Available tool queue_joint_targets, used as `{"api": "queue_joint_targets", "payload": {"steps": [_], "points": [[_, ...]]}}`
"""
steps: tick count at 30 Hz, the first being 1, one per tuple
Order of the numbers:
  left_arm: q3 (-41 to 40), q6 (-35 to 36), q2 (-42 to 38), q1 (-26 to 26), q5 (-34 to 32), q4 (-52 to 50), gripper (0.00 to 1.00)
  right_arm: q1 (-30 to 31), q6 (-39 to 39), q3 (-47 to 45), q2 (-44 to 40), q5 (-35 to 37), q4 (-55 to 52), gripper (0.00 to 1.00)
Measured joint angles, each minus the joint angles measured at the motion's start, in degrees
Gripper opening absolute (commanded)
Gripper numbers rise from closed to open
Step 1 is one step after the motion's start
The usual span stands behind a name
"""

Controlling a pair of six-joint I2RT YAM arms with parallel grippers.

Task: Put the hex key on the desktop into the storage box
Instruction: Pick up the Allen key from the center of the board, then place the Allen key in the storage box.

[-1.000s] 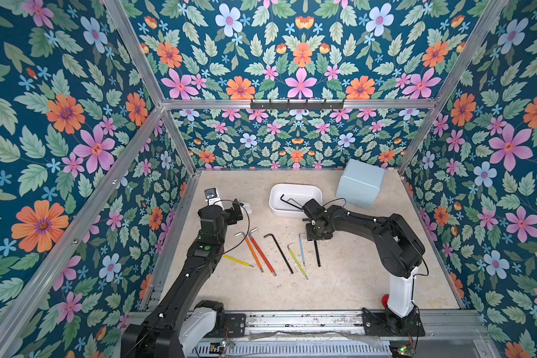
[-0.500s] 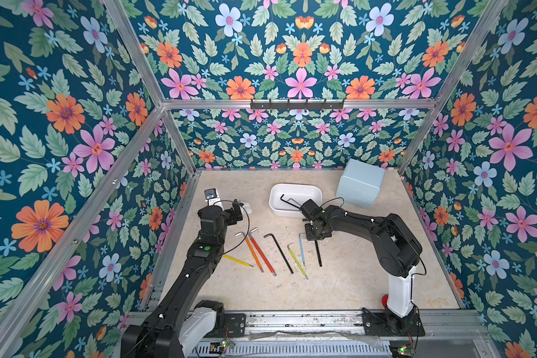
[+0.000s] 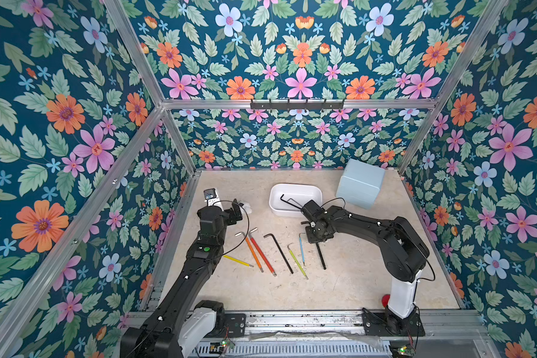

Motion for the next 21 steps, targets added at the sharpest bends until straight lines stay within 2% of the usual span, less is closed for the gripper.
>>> {"api": "queue_joint_targets", "payload": {"steps": [6, 13, 17, 21], "points": [[-0.02, 0.0, -0.02, 0.0, 0.0, 0.0, 0.99, 0.17, -7.26, 0.61, -6.08, -2.73, -0.42, 0.0], [-0.02, -0.02, 0.85, 0.0, 0.02, 0.0, 0.99, 0.22, -21.81, 7.98, -8.39, -5.46, 0.42, 0.0], [0.35, -0.02, 0.74, 0.0, 0.0, -0.07, 0.99, -0.42, -33.29, 13.73, -5.92, -5.46, 2.25, 0.0], [0.33, -0.02, 0.04, 0.0, -0.02, -0.09, 0.99, -3.45, -41.51, 23.96, 1.73, -6.34, 1.4, 0.0]]}}
